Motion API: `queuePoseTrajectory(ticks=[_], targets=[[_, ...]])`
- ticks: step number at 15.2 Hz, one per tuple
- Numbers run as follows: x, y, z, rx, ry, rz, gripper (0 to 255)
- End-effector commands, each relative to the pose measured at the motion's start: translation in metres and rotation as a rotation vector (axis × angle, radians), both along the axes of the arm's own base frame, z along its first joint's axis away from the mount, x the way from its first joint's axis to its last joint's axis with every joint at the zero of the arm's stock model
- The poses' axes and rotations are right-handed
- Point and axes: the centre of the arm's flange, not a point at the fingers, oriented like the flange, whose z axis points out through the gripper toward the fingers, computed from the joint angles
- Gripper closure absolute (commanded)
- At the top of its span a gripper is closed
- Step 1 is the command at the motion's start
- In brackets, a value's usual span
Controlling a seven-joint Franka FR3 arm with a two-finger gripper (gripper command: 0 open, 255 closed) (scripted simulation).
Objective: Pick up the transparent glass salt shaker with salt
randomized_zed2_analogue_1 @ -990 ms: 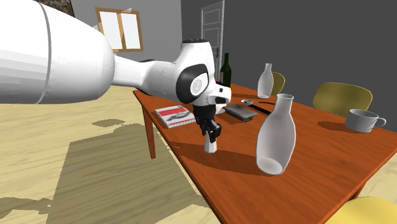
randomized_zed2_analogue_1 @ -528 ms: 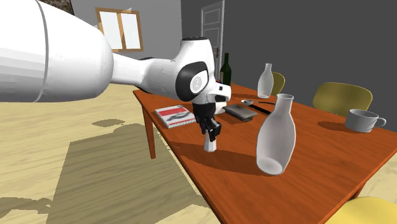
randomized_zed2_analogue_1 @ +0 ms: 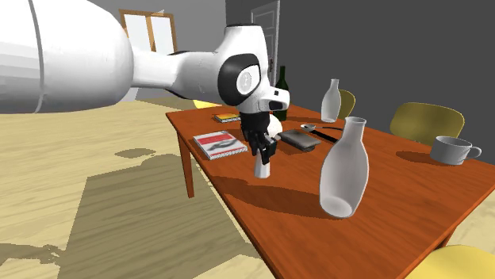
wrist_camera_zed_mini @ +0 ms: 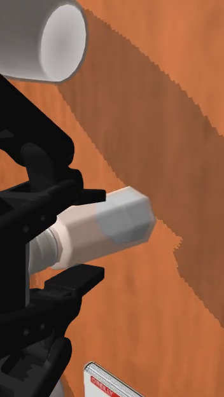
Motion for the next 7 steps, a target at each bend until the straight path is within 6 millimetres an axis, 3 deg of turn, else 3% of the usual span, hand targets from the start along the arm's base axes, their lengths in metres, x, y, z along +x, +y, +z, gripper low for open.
queuePoseTrajectory(ticks=[1,5,7], targets=[[0.0,-0.001,0.012,0.0,0.0,0.0,255],[0.0,-0.001,0.033,0.0,0.0,0.0,255],[0.0,-0.001,0.034,0.0,0.0,0.0,255]])
